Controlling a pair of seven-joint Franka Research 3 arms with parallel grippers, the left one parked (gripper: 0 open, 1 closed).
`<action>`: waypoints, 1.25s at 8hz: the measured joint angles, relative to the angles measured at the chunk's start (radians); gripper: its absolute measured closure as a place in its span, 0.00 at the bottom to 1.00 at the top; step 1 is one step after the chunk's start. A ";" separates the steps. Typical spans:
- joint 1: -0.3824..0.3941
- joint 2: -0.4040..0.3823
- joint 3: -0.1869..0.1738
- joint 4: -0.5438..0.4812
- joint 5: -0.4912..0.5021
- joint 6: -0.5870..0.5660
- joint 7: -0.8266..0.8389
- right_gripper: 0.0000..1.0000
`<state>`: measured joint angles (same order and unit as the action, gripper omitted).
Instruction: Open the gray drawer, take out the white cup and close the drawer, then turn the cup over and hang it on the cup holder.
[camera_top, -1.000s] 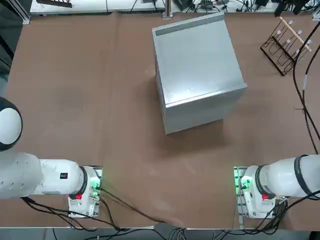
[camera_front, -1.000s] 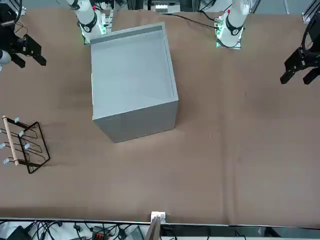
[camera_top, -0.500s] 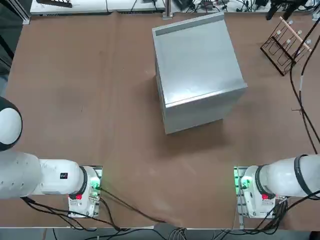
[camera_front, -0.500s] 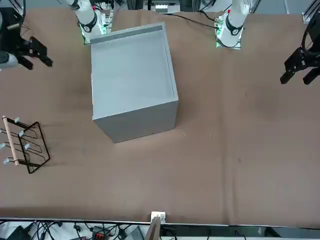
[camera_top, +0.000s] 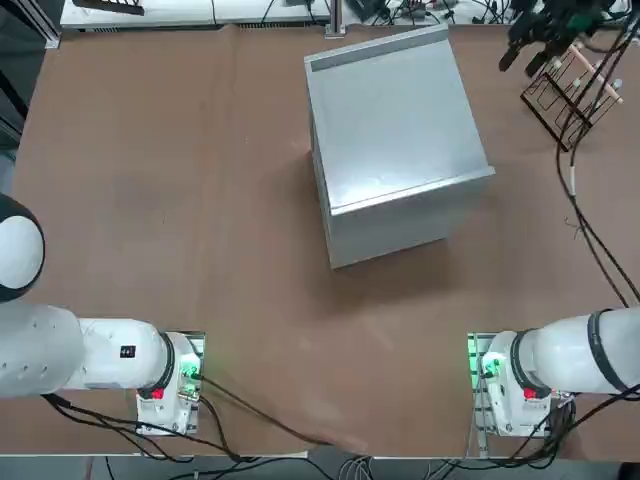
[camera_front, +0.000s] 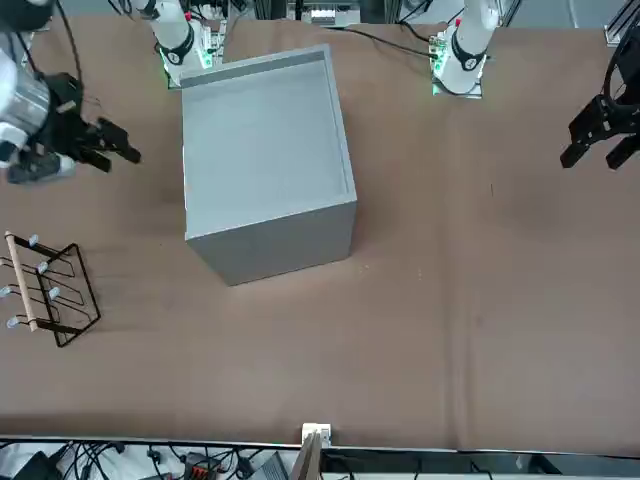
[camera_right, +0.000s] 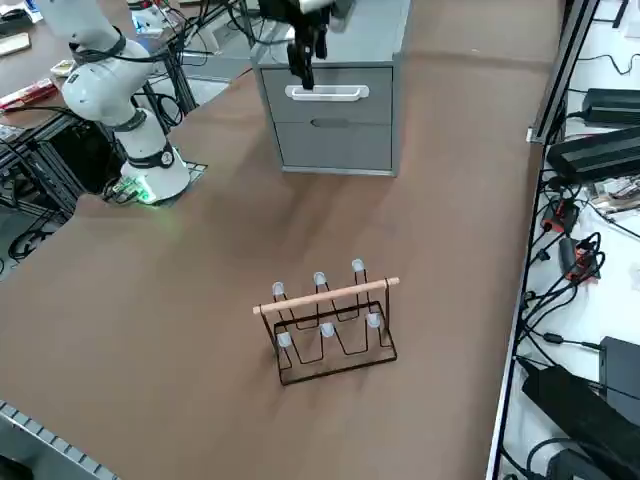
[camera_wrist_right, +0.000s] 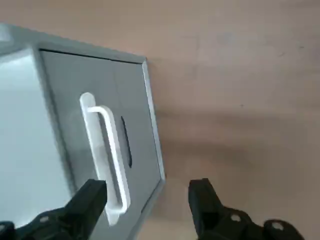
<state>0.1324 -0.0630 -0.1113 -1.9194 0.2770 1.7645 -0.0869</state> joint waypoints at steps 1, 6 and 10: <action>0.014 0.002 0.006 -0.063 0.005 0.078 0.000 0.00; 0.105 0.050 0.010 -0.181 0.096 0.261 0.000 0.00; 0.104 0.063 0.004 -0.182 0.102 0.261 0.000 0.00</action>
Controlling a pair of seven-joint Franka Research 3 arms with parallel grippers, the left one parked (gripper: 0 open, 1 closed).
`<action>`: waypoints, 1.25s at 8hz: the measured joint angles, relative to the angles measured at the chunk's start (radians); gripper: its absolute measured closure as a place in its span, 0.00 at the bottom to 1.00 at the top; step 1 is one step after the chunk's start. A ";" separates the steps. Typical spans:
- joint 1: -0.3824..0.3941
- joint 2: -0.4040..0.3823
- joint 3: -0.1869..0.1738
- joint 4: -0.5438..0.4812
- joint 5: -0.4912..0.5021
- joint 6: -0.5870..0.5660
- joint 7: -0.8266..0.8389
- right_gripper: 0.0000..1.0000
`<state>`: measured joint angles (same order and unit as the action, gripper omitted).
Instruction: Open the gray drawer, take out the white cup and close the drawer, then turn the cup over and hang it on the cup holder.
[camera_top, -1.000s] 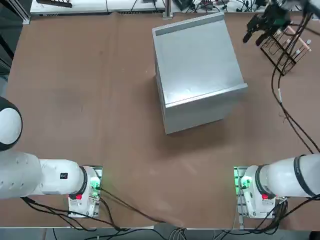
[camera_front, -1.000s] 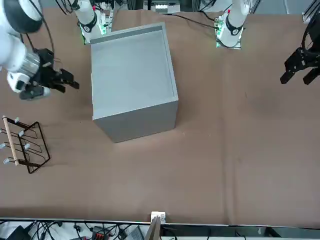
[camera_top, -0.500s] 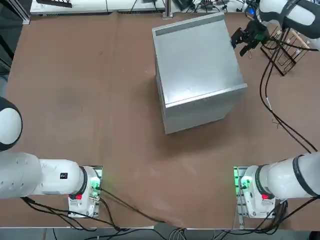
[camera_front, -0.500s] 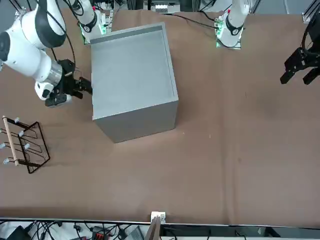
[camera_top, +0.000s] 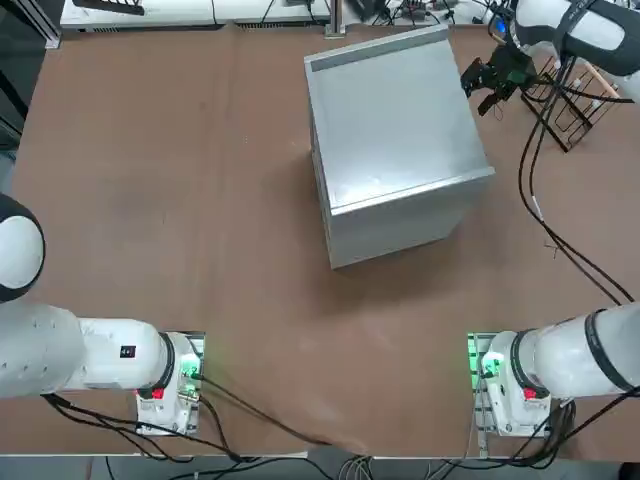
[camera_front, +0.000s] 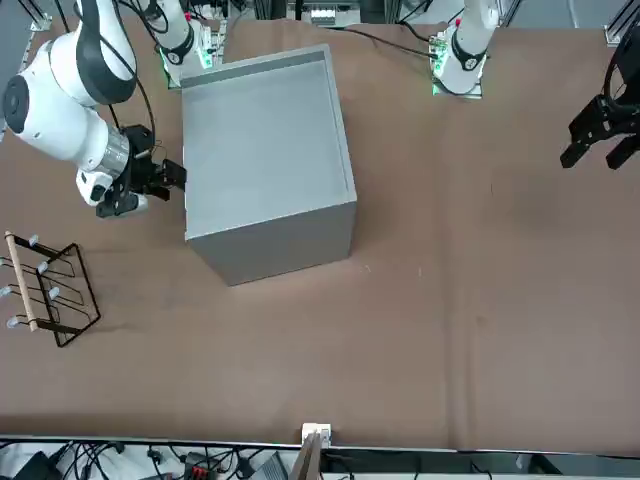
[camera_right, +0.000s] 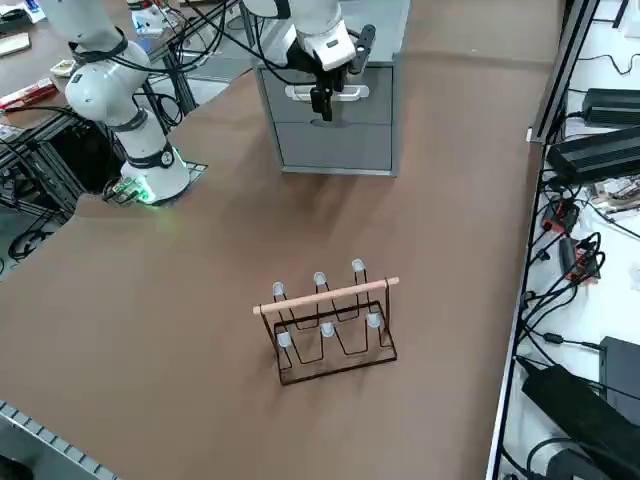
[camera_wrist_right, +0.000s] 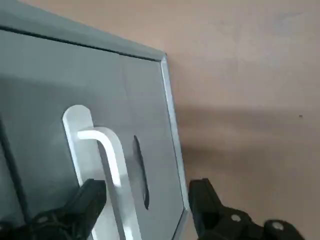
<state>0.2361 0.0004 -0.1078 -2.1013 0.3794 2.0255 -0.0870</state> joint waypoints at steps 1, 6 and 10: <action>0.000 0.001 -0.001 0.000 0.003 -0.002 0.000 0.00; -0.036 0.011 -0.006 -0.006 0.018 -0.028 -0.104 0.00; -0.149 0.030 -0.011 -0.007 -0.003 -0.063 -0.274 0.00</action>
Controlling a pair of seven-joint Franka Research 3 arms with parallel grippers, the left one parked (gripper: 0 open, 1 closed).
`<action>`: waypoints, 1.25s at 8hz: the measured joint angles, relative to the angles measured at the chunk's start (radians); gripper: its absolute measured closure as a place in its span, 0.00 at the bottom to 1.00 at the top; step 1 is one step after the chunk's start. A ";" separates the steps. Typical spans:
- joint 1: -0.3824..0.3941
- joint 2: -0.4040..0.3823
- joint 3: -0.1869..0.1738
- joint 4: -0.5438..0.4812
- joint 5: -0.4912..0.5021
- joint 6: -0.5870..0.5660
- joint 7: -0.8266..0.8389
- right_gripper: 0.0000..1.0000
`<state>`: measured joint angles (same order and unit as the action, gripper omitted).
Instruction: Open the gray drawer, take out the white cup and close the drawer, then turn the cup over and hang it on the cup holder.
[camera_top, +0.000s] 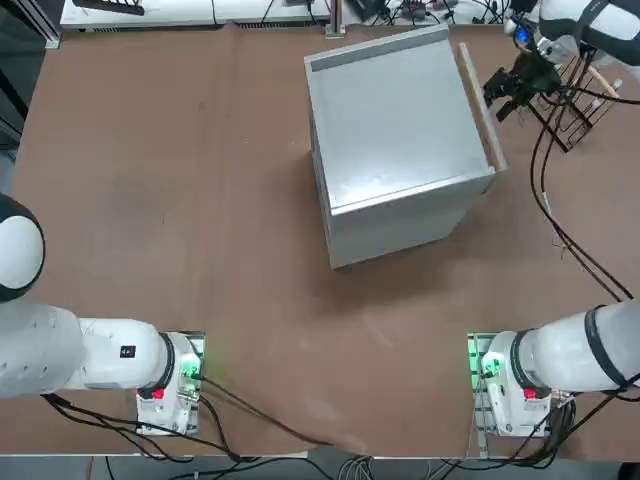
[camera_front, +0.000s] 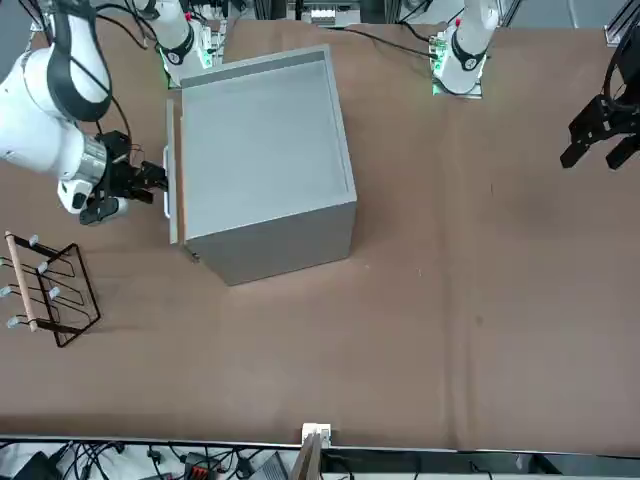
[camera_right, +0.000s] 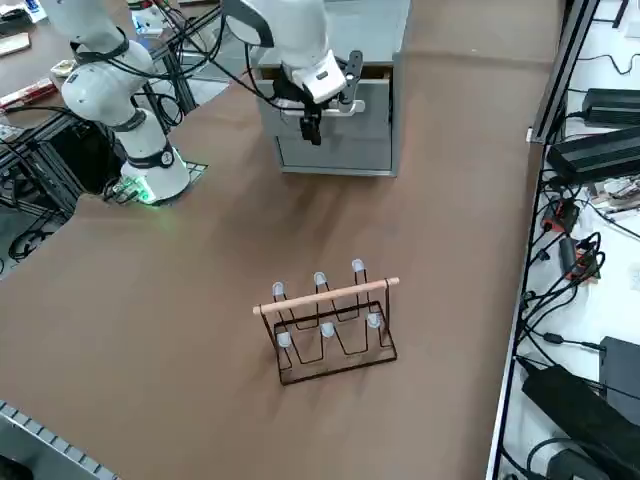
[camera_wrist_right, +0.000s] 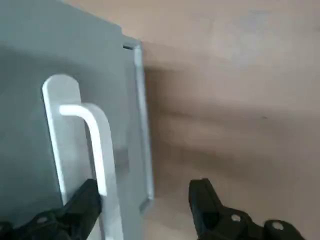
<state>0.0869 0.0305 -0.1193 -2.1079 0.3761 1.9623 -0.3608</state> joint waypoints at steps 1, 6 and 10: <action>-0.042 0.000 0.000 0.002 -0.028 -0.008 -0.057 0.00; -0.237 0.033 -0.001 0.050 -0.092 -0.027 -0.341 0.00; -0.276 0.056 0.014 0.108 -0.118 -0.072 -0.427 0.00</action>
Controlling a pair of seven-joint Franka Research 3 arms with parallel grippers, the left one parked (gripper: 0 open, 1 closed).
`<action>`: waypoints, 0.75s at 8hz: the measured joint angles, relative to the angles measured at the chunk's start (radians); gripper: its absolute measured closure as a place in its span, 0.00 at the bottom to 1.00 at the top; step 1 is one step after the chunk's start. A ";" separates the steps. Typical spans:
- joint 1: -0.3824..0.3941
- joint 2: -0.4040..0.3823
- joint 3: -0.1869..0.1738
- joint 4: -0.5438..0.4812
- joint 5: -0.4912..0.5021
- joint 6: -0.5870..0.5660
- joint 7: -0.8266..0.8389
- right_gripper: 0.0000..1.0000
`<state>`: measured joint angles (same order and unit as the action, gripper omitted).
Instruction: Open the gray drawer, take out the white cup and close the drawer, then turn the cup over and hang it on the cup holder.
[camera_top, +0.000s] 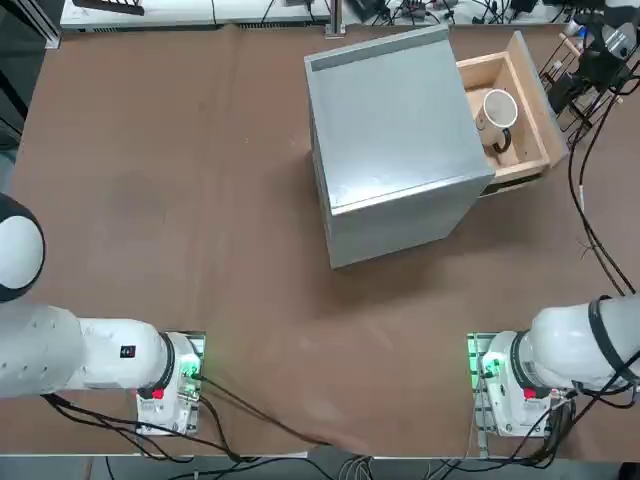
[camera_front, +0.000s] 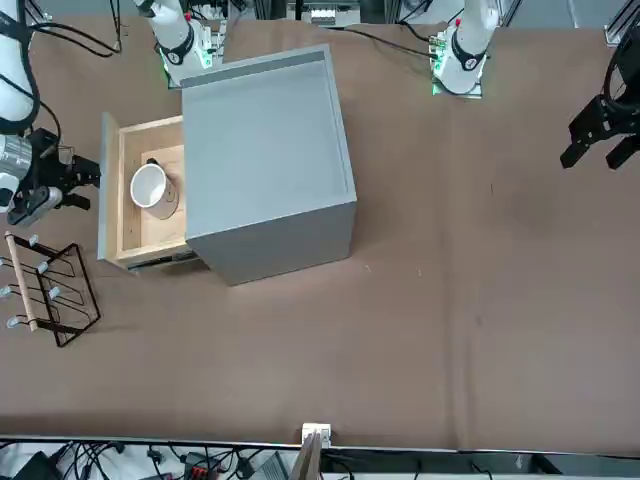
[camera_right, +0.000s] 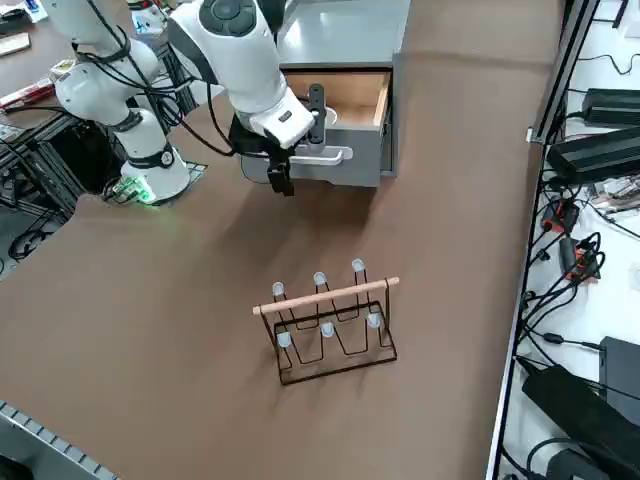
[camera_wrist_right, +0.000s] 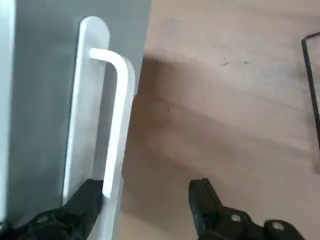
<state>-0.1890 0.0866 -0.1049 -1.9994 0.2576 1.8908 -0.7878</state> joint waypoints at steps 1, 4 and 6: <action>-0.002 0.001 0.003 0.035 -0.017 -0.038 -0.005 0.00; -0.018 -0.002 -0.006 0.303 -0.075 -0.185 0.005 0.00; 0.099 -0.006 0.005 0.380 -0.074 -0.244 0.220 0.00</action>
<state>-0.0896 0.0809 -0.0997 -1.6198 0.1832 1.6470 -0.5674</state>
